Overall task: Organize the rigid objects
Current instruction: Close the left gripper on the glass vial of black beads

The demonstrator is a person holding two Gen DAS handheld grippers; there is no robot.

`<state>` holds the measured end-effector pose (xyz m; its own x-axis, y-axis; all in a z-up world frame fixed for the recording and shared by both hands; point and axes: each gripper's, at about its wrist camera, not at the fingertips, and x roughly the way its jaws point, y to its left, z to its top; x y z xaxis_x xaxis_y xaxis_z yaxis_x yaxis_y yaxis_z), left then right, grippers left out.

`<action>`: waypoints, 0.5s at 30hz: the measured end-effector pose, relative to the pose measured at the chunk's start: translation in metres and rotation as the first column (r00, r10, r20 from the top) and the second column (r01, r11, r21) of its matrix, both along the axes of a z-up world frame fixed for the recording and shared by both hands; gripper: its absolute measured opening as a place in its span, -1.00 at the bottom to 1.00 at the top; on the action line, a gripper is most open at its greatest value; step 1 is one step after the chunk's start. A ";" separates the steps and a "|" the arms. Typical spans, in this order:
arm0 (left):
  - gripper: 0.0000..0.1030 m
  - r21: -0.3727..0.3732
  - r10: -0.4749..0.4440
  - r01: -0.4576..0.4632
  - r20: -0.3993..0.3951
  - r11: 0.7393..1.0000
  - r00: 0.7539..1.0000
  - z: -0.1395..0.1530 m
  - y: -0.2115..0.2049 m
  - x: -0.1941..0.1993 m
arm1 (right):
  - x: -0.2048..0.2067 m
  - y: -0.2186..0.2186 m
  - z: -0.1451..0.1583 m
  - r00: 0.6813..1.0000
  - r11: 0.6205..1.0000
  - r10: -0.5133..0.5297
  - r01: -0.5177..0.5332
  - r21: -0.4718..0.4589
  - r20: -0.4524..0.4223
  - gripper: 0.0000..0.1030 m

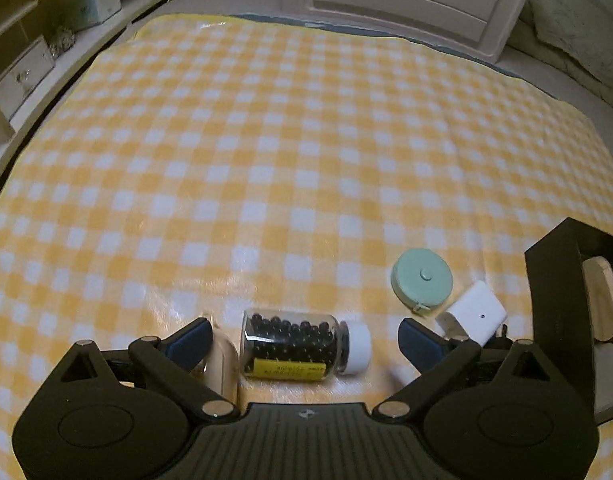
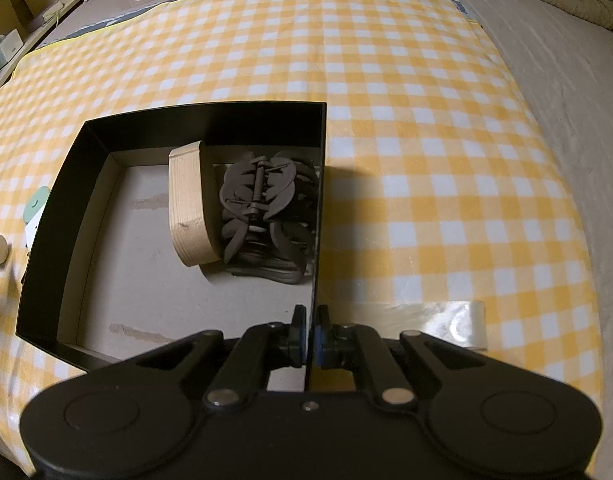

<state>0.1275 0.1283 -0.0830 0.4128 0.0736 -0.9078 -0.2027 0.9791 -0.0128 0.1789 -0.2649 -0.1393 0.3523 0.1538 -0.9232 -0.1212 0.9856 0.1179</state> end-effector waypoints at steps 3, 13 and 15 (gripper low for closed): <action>0.90 -0.006 -0.012 0.012 -0.004 1.000 1.000 -0.003 -0.006 0.002 | 0.000 0.000 0.000 1.000 1.000 0.000 0.000 0.000 -0.001 -0.91; 0.66 0.025 -0.015 0.018 -0.096 1.000 0.995 -0.038 -0.024 0.012 | 0.000 0.001 0.000 1.000 1.000 0.004 -0.004 -0.002 0.000 -0.91; 0.66 0.006 0.009 -0.008 -0.085 1.000 0.996 -0.038 -0.022 0.011 | 0.000 0.000 0.000 1.000 1.000 0.005 -0.005 -0.004 0.000 -0.91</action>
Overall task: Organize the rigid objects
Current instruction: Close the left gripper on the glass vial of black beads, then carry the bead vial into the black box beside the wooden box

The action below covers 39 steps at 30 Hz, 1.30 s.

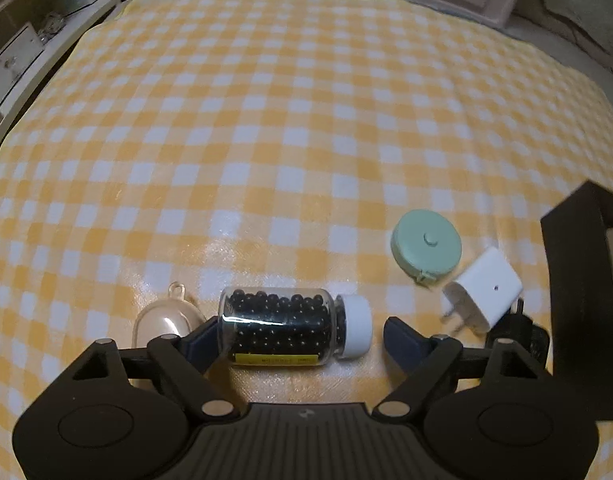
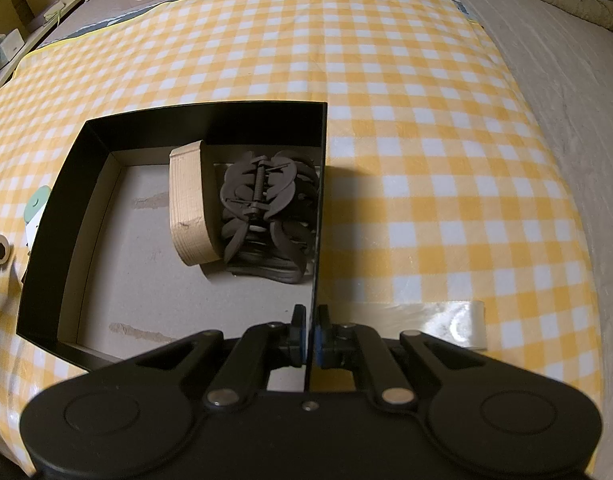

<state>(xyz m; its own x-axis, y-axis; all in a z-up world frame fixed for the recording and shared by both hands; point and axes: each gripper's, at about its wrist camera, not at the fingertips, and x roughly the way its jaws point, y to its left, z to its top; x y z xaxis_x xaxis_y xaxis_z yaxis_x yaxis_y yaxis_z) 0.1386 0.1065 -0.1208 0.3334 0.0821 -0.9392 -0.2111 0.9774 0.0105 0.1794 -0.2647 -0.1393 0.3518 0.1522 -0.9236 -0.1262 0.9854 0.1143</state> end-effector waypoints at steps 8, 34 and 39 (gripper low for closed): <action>0.47 0.002 0.010 -0.010 0.040 1.000 0.999 0.003 0.008 -0.005 | -0.001 0.001 0.000 1.000 1.000 -0.002 0.002 0.000 0.000 -0.91; 0.47 -0.194 -0.331 0.383 0.255 0.903 0.909 0.061 -0.169 0.023 | -0.002 0.000 0.001 1.000 1.000 -0.001 0.001 0.011 -0.002 -0.88; 0.47 -0.157 -0.270 0.312 0.238 0.937 0.933 0.053 -0.194 0.034 | -0.004 -0.004 -0.001 1.000 1.000 0.003 -0.003 0.015 -0.003 -0.88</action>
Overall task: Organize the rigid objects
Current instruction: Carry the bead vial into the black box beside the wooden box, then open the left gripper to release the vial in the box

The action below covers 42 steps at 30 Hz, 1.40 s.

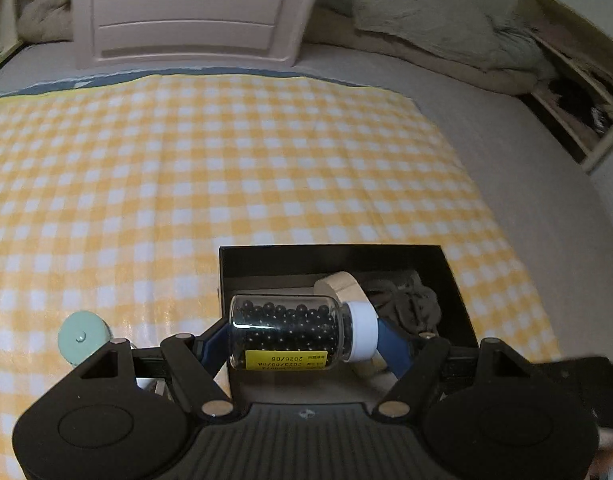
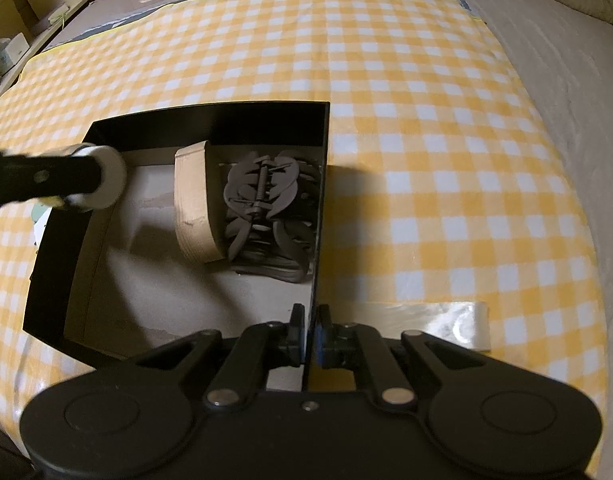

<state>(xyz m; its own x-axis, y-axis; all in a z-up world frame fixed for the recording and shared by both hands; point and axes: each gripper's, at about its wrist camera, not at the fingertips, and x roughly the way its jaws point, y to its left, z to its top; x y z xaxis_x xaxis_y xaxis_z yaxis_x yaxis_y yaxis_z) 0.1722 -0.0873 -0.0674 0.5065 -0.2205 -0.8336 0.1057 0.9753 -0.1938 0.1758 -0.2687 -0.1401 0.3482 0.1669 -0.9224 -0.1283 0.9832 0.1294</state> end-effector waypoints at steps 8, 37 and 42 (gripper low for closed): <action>0.47 0.101 0.047 -0.046 -0.007 0.994 0.999 -0.025 -0.023 0.018 | 0.000 0.000 -0.001 1.000 1.000 -0.001 0.001 -0.001 0.000 -0.88; 0.81 0.120 0.012 -0.020 0.066 0.993 0.998 -0.030 -0.035 0.030 | -0.004 0.002 -0.004 1.000 1.000 0.003 -0.003 0.009 -0.002 -0.87; 0.82 0.105 -0.017 0.010 0.064 0.994 0.998 -0.018 -0.032 0.017 | -0.004 0.001 -0.004 1.000 1.000 0.004 -0.004 0.009 -0.001 -0.87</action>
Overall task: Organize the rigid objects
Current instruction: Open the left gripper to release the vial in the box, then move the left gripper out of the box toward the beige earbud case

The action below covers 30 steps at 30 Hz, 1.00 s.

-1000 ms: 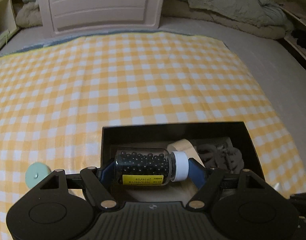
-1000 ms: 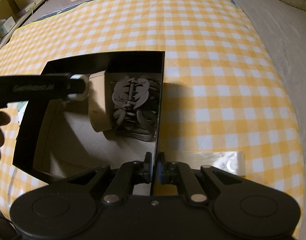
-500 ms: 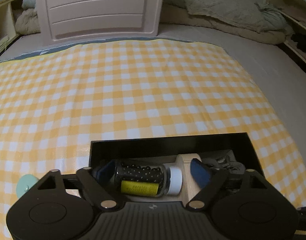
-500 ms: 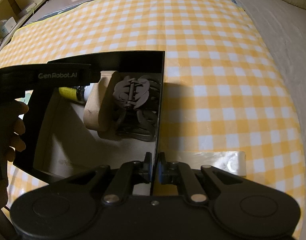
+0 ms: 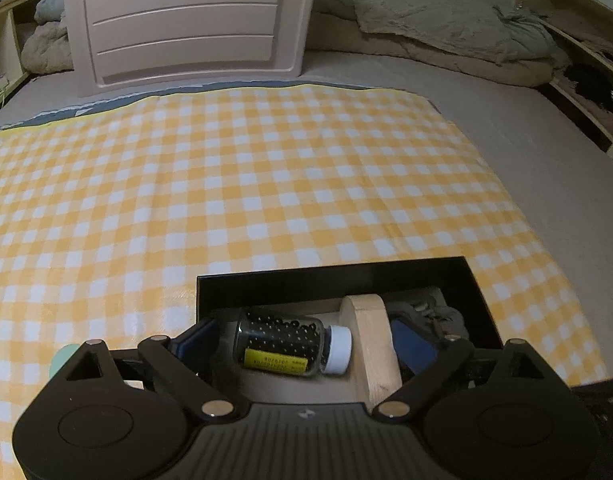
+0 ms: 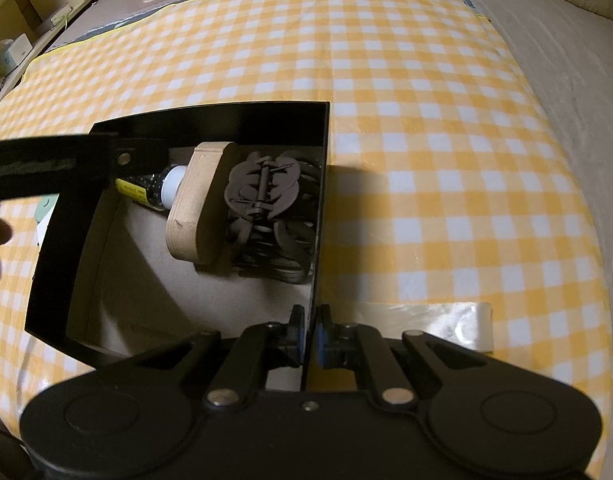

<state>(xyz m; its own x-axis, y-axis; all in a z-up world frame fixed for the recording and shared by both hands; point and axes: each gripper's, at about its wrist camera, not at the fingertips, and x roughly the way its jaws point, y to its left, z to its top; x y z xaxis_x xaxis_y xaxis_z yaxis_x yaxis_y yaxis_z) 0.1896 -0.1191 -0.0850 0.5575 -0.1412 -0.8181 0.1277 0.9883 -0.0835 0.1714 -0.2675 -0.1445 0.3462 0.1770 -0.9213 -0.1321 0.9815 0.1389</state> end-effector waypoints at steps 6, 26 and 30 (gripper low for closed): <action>0.85 -0.018 -0.026 0.026 -0.015 1.000 1.000 0.012 0.009 -0.017 | 0.000 0.000 0.000 1.000 1.000 -0.001 0.001 -0.001 -0.001 -0.87; 1.00 -0.055 -0.045 0.045 0.007 0.997 0.999 0.045 0.048 -0.071 | 0.006 0.000 0.004 1.000 1.000 -0.003 0.003 -0.013 0.003 -0.89; 1.00 -0.054 -0.044 0.045 0.014 0.998 0.999 0.049 0.055 -0.078 | 0.006 0.000 0.003 1.000 1.000 -0.003 0.003 -0.011 0.003 -0.89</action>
<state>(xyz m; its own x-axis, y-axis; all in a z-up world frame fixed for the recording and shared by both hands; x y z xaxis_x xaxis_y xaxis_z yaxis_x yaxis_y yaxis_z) 0.1119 -0.0645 -0.0361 0.5602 -0.2106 -0.8011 0.1731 0.9756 -0.1353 0.1773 -0.2672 -0.1412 0.3493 0.1659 -0.9222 -0.1299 0.9833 0.1277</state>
